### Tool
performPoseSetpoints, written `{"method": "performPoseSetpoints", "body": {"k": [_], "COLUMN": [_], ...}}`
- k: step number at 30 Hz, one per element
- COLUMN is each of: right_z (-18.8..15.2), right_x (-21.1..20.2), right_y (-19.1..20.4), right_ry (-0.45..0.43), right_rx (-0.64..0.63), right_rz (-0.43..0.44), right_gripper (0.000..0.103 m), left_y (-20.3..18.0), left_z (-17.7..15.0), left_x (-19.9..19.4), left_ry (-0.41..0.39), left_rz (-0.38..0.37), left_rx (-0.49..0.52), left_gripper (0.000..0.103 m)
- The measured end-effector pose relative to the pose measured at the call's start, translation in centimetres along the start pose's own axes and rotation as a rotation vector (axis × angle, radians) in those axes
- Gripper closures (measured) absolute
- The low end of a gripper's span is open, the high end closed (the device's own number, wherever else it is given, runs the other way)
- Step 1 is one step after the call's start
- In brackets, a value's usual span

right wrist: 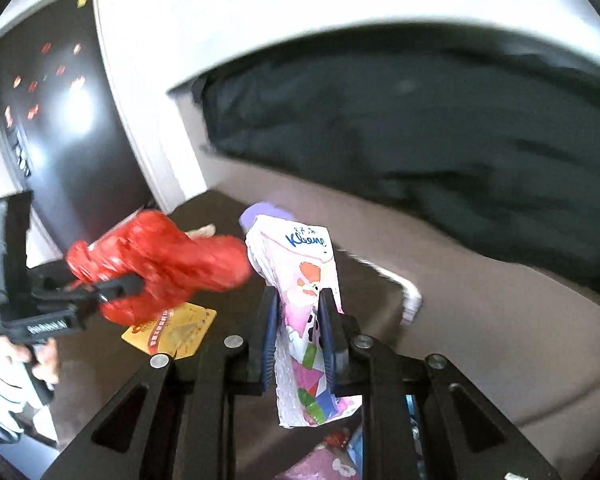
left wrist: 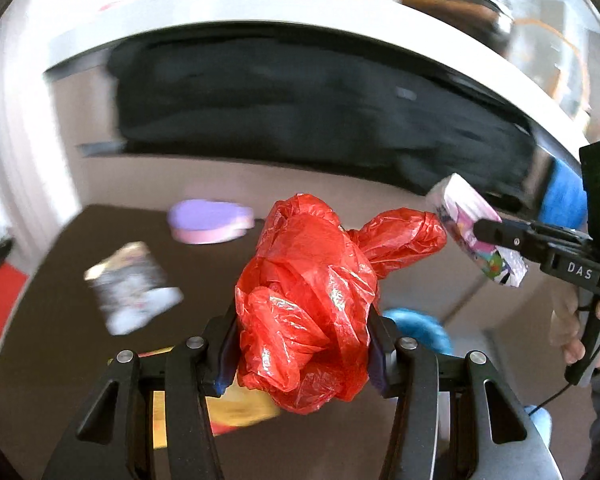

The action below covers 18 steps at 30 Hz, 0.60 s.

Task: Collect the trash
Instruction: 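Carry the red bag and Kleenex pack over the bin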

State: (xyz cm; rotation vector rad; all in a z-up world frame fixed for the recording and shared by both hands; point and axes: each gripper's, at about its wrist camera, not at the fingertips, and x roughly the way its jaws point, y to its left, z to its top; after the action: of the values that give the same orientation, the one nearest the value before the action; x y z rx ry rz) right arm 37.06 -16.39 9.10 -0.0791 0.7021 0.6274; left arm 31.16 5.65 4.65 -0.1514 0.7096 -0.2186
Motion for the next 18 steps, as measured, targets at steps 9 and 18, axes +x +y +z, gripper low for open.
{"method": "performPoseSetpoints", "body": {"k": [9,18], "right_z": [-6.8,-15.6], "right_x": [-8.6,-4.9], "right_y": [-8.4,-16.3], "right_ry": [-0.064,0.019], "right_rx": [0.198,0.462], "right_rz": [-0.258,-0.237], "right_gripper": [0.085,0.085], "left_y": [-13.1,-18.3], "left_z": [-1.3,-5.7], "left_x": [9.1,19.9], "left_ry": [0.160,0.357], "left_rz": [-0.109,-0.065], "left_rx": [0.045,0.083], "left_gripper": [0.051,0.051]}}
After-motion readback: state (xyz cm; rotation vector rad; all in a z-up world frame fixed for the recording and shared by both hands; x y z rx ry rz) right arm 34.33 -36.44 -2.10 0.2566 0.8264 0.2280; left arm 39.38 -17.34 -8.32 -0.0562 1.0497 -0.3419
